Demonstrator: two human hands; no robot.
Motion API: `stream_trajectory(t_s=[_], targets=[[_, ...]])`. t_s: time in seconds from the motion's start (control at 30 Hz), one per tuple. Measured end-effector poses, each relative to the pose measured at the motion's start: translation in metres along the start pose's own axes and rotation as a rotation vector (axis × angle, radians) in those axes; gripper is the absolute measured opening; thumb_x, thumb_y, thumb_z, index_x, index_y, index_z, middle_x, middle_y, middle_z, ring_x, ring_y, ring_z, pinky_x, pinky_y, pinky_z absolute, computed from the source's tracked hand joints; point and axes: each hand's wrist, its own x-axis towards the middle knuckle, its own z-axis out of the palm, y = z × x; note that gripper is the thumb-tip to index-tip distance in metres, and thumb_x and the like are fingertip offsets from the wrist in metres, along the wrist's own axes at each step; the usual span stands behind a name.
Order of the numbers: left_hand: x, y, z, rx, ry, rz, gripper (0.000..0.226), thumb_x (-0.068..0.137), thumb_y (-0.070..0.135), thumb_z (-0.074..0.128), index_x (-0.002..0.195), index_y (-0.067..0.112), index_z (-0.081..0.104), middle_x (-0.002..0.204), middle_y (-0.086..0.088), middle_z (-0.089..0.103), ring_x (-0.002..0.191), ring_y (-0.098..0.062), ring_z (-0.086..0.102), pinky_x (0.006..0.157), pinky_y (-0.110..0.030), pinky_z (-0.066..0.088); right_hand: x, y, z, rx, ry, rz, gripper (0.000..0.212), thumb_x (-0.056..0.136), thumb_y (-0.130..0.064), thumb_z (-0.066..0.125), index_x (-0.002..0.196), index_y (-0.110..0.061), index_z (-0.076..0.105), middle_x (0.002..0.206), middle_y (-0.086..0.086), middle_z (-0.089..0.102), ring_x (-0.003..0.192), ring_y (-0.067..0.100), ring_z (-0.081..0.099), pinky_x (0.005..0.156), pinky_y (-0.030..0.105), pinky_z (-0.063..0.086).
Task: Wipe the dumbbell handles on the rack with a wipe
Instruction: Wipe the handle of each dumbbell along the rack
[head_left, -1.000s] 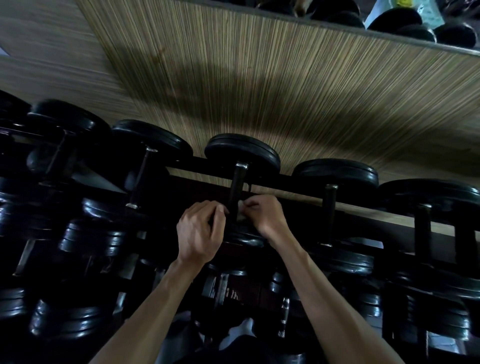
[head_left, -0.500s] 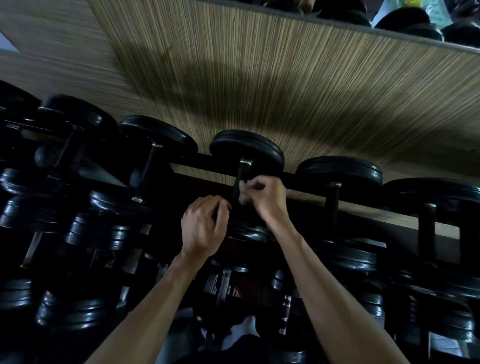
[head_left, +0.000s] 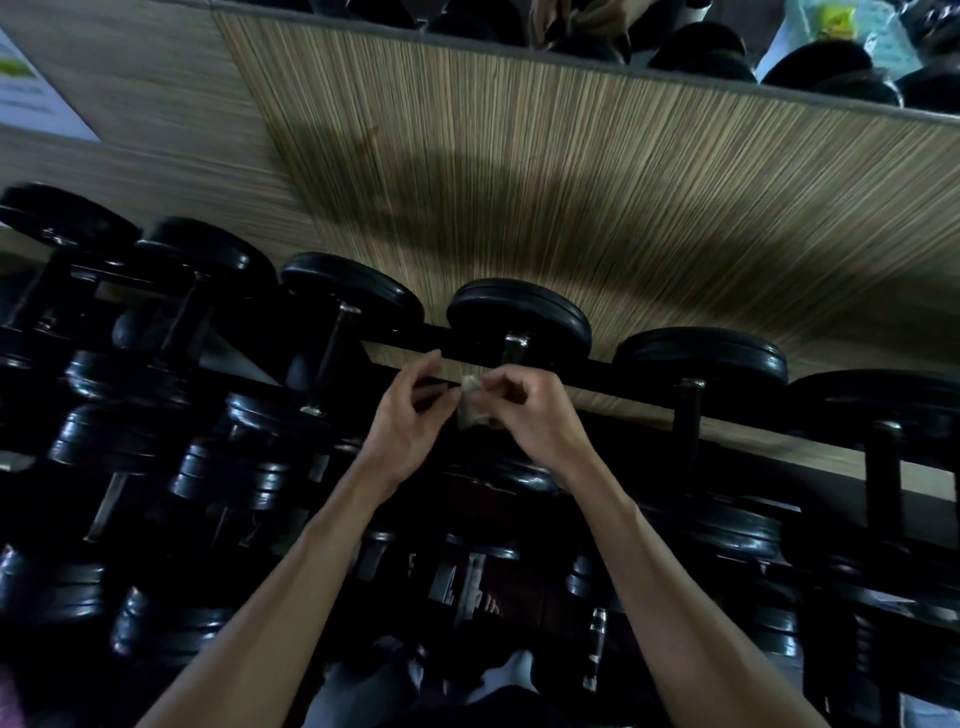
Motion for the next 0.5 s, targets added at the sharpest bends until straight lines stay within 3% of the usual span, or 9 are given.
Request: stream_trajectory(t_s=[0.07,0.17,0.33,0.43,0.5], targets=[[0.004,0.009,-0.016,-0.076,-0.111,-0.021,0.036,0.095,0.016,0.065,0.13,0.016,0.06,0.12,0.003,0.069,0.112,-0.009,0.065,0.097,-0.029,0.053,0.0,-0.006,0.012,0.032,0.049,-0.002,0.005,0.091,-0.018,0.073,0.094,-0.014,0.074,0.083,-0.005,0.073,0.077,0.003,0.069,0.071,0.017,0.052],[0.004,0.016,-0.033,-0.138,-0.123,-0.039,0.022,0.09,0.015,0.069,0.112,0.012,0.071,0.104,-0.002,0.075,0.102,-0.016,0.071,0.093,-0.033,0.057,0.003,-0.005,0.03,0.015,0.188,-0.004,0.008,0.093,-0.017,0.071,0.099,-0.013,0.073,0.085,-0.003,0.074,0.078,0.008,0.071,0.071,0.022,0.053],[0.013,0.015,-0.063,-0.299,-0.251,-0.107,0.03,0.094,0.018,0.065,0.12,0.004,0.066,0.114,-0.016,0.07,0.109,-0.024,0.069,0.09,-0.032,0.057,0.009,-0.025,0.061,0.029,0.152,-0.027,0.006,0.096,-0.016,0.066,0.097,-0.015,0.072,0.082,-0.003,0.072,0.071,0.007,0.069,0.061,0.019,0.054],[0.022,0.011,-0.09,-0.328,-0.248,-0.11,0.03,0.088,0.019,0.069,0.111,0.0,0.067,0.111,-0.017,0.071,0.107,-0.029,0.069,0.09,-0.033,0.057,0.017,-0.033,0.087,0.003,0.193,-0.022,0.005,0.097,-0.015,0.065,0.096,-0.016,0.07,0.083,-0.004,0.072,0.069,0.004,0.068,0.059,0.014,0.05],[0.031,0.008,-0.11,-0.247,-0.21,-0.075,0.026,0.083,0.021,0.075,0.101,0.005,0.066,0.1,-0.013,0.072,0.097,-0.025,0.071,0.084,-0.029,0.058,0.019,-0.032,0.106,-0.088,0.241,0.007,0.008,0.097,-0.02,0.065,0.098,-0.016,0.071,0.083,-0.004,0.073,0.069,0.007,0.069,0.06,0.02,0.053]])
